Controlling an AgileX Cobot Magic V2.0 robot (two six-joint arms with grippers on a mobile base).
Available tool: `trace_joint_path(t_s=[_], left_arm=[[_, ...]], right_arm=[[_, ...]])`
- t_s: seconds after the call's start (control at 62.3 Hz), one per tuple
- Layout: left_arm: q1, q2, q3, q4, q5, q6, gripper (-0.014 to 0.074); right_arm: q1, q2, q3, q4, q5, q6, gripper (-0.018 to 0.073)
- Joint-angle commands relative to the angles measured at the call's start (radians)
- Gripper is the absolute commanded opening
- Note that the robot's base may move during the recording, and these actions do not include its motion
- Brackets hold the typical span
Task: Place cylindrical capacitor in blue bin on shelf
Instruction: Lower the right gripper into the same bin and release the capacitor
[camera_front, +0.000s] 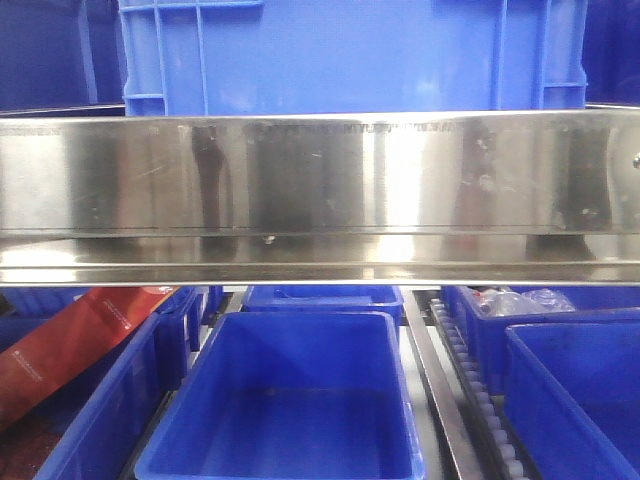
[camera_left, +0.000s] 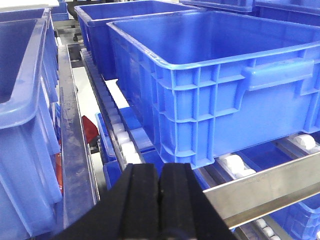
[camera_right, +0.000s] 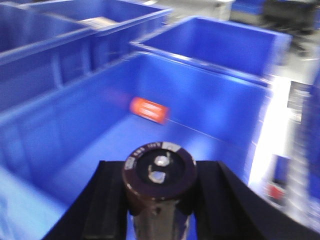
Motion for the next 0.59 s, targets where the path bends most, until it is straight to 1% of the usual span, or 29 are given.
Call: trace_joint_path(t_s=[0.0,0.112,0.273,0.449,0.497,0.529,0.561,0.578], left_arm=[[0.003,-0.005,-0.001,-0.010,-0.018,-0.007,-0.0111],[0.003,-0.005,-0.001,-0.010,-0.018,-0.007,-0.0111],[0.003,-0.005,-0.001,-0.010,-0.020,-0.007,-0.0111],[0.003,-0.005,-0.001,-0.010,-0.022,-0.007,-0.0111],[0.003,-0.005,-0.001,-0.010,-0.022,-0.007,-0.0111],[0.003,-0.005,-0.001,-0.010,-0.022,-0.007,-0.0111],[0.003,-0.005,-0.001,-0.010,-0.022,-0.007,-0.0111],[0.003,-0.005,-0.001,-0.010,-0.022,-0.007,-0.0111]], right_arm=[[0.020,0.094,-0.061,-0.003,-0.003,-0.012,-0.0154],[0.022,0.207,-0.093,-0.003,-0.005,-0.012,-0.0154],[0.022,0.329,-0.093,-0.003,-0.028,-0.012,-0.0154],[0.022,0.402,-0.093,-0.003,-0.041,-0.012,-0.0154],[0.022,0.405,-0.093,-0.001,-0.041,-0.012,-0.0132],[0.022,0.405,-0.093,-0.001,-0.039,-0.012,-0.0101],[0.022,0.405,-0.093,-0.001,-0.039,-0.012,-0.0047],[0.022,0.405,-0.093,0.002,-0.039,-0.012,-0.0005]])
